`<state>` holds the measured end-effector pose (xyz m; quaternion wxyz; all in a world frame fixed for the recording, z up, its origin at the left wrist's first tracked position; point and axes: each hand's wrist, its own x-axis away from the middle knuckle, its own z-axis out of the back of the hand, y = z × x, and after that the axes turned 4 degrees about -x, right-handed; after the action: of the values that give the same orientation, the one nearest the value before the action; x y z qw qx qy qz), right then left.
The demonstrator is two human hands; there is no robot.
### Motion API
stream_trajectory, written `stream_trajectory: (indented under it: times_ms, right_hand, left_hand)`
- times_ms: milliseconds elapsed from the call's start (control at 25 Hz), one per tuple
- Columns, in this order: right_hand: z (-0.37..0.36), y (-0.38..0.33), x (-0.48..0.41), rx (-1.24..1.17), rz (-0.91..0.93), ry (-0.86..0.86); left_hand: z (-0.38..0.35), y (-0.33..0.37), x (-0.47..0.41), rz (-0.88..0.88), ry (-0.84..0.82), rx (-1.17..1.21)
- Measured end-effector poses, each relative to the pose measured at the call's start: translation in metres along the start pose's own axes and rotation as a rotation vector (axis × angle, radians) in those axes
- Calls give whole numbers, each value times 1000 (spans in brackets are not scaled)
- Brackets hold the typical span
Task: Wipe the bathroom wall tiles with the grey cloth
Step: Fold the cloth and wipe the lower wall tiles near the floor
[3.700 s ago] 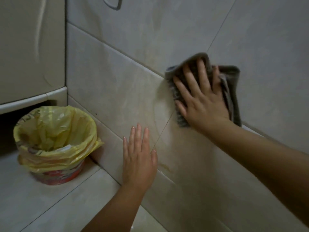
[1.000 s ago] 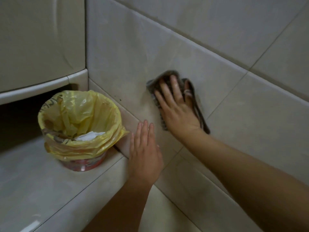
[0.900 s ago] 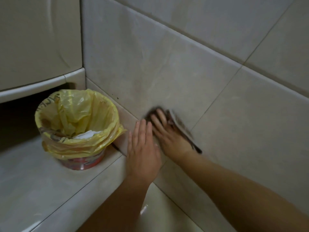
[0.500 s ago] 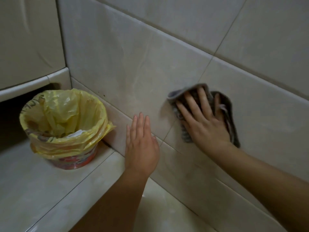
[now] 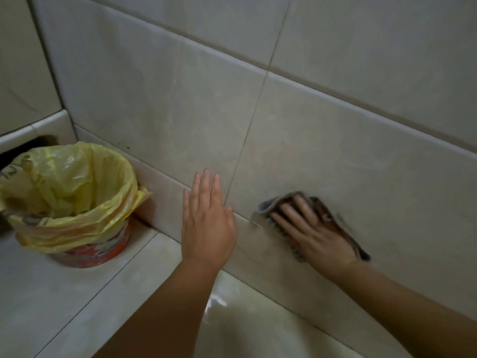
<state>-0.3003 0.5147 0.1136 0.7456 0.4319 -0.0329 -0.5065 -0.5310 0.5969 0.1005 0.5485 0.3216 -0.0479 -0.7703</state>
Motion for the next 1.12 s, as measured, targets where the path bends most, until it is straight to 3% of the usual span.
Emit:
stream_trajectory:
  times_ms: [200, 400, 480, 600, 800, 880, 1000, 1120]
  right_hand:
    - [36, 39, -56, -21, -264, 187]
    - [-21, -13, 2, 10, 88, -32]
    - [-20, -8, 45, 33, 125, -86]
    - [6, 20, 72, 8, 26, -39]
    - [29, 44, 6, -5, -300, 146]
    - [14, 23, -10, -8, -274, 148]
    - [-15, -2, 32, 9, -102, 17]
    - [-7, 15, 101, 45, -163, -30]
  left_hand:
    - [2, 20, 16, -36, -7, 24]
    - [0, 34, 17, -24, -10, 19]
    - [-1, 37, 18, -31, -27, 23]
    - [2, 37, 18, -53, -37, 24]
    - [4, 39, 15, -122, -4, 27]
    - [-1, 40, 18, -135, -20, 21]
    - [-11, 43, 24, -122, -36, 8]
    - [-16, 53, 28, -147, -45, 13]
